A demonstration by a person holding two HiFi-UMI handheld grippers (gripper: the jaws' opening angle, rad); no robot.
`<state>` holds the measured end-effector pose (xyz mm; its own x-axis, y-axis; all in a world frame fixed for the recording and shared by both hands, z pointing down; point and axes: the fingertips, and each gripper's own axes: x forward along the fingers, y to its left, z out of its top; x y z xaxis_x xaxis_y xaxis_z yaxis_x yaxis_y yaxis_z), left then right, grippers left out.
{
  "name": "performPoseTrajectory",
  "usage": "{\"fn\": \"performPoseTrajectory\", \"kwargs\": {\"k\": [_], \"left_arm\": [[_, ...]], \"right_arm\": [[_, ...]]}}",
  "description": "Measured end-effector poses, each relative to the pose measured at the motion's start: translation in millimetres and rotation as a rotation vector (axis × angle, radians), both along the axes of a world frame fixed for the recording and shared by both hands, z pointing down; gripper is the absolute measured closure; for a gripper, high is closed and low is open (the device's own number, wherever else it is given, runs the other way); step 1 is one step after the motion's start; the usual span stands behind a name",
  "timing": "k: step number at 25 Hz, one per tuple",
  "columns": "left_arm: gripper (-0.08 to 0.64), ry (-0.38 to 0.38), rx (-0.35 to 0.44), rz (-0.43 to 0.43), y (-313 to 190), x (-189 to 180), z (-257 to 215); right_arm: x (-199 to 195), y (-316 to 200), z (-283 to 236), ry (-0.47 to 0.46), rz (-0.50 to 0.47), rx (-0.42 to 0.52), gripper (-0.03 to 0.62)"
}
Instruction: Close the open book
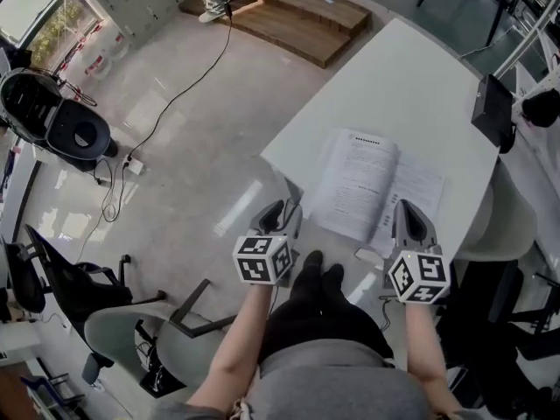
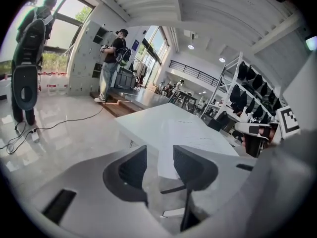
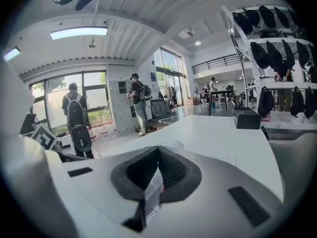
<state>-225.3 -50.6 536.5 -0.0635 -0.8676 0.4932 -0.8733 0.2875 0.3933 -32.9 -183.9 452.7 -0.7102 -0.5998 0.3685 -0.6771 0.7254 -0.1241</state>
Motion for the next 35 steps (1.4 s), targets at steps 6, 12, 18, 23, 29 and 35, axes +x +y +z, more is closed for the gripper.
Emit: {"fn": "performPoseTrajectory", "kwargs": {"k": [6, 12, 18, 23, 29, 35], "left_arm": [[0.400, 0.075, -0.018, -0.042, 17, 13, 13], [0.390, 0.159, -0.040, -0.054, 27, 33, 29], [0.382, 0.305, -0.013, -0.068, 21, 53, 36], [0.379, 0.422, 0.024, -0.098, 13, 58, 39], [0.379, 0.528, 0.049, -0.136, 5, 58, 43], [0.379, 0.621, 0.085, -0.154, -9, 57, 42]], "right_arm": [[-5, 7, 10, 0.018, -0.046, -0.022, 0.588], [-5, 12, 17, 0.039, -0.077, -0.034, 0.588], [-1, 12, 23, 0.054, -0.088, -0.046, 0.588], [1, 12, 26, 0.058, -0.092, -0.049, 0.588], [5, 11, 30, 0.069, -0.091, -0.056, 0.588], [8, 9, 34, 0.076, -0.088, -0.059, 0.588]]}}
